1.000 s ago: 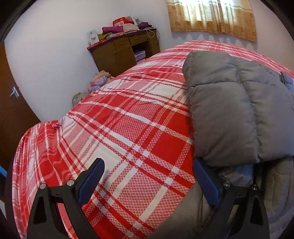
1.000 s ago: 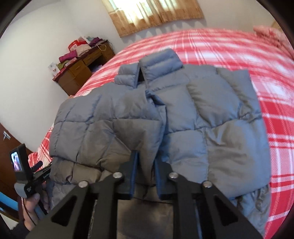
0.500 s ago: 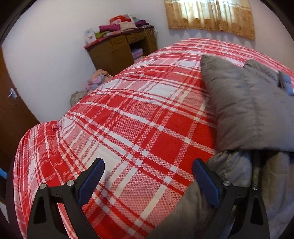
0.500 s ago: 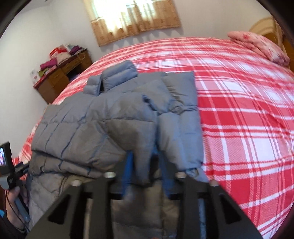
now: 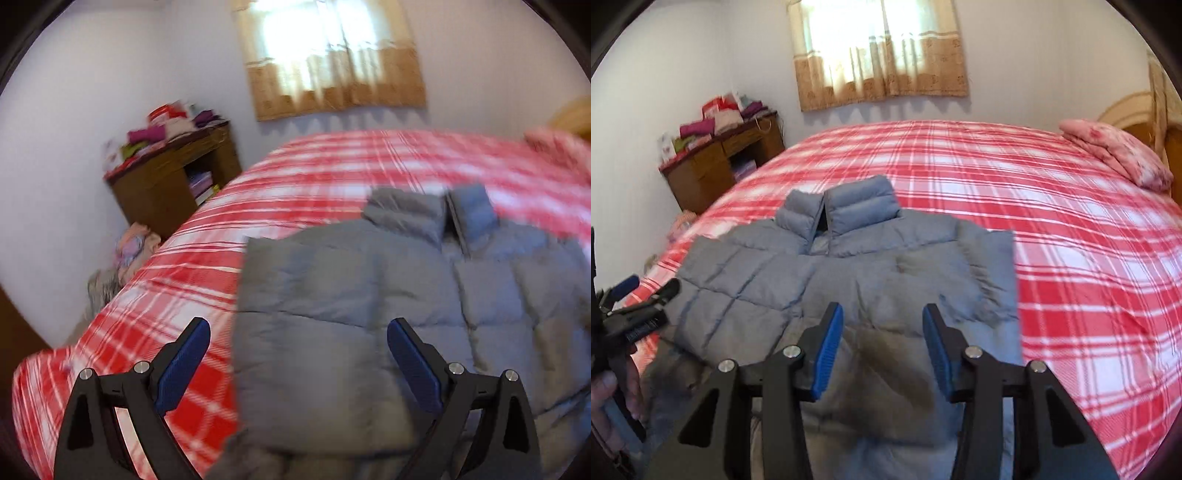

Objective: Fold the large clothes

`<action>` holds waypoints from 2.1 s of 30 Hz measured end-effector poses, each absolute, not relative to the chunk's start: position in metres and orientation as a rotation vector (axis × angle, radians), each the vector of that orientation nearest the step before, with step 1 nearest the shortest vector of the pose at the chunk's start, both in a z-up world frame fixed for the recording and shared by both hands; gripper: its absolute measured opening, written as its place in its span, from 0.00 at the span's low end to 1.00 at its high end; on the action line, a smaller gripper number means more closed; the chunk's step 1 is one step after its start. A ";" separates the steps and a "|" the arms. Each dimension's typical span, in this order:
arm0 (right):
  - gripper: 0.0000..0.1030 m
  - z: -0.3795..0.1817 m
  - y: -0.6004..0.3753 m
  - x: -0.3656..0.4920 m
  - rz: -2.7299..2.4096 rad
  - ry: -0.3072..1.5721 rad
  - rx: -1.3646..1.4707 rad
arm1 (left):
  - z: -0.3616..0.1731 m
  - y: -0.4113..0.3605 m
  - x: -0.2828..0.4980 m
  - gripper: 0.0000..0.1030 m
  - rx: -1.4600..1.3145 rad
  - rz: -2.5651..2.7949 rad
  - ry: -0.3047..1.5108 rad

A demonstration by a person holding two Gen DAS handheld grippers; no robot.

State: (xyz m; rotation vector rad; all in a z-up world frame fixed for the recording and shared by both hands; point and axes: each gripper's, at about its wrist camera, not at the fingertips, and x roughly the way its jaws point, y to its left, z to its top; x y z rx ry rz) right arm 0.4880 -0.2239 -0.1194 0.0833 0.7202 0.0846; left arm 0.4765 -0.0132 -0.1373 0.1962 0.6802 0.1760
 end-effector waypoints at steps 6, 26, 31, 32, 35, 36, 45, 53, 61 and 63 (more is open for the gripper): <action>0.46 -0.163 -0.225 0.499 0.087 0.787 0.069 | -0.177 -0.015 0.491 0.94 0.197 0.173 0.762; 0.46 -0.179 -0.218 0.502 0.031 0.823 0.017 | -0.188 -0.017 0.503 0.99 0.201 0.183 0.821; 0.46 -0.180 -0.218 0.502 0.026 0.822 0.011 | -0.188 -0.016 0.503 0.99 0.210 0.187 0.819; 0.46 -0.180 -0.217 0.501 0.026 0.822 0.011 | -0.187 -0.016 0.503 0.99 0.211 0.188 0.820; 0.46 -0.180 -0.215 0.501 0.020 0.825 0.002 | -0.184 -0.016 0.504 0.99 0.211 0.180 0.830; 0.46 -0.180 -0.215 0.501 0.020 0.828 0.000 | -0.180 -0.015 0.503 0.99 0.211 0.170 0.839; 0.46 -0.112 -0.240 0.508 -0.020 0.726 0.140 | -0.099 0.018 0.532 0.99 0.169 0.207 0.698; 0.47 -0.162 -0.241 0.560 -0.055 0.829 0.155 | -0.165 0.021 0.591 0.99 0.178 0.264 0.844; 0.47 -0.175 -0.245 0.556 -0.035 0.812 0.179 | -0.187 0.016 0.585 0.99 0.184 0.243 0.851; 0.47 -0.177 -0.244 0.557 -0.034 0.818 0.182 | -0.189 0.020 0.587 0.99 0.152 0.228 0.868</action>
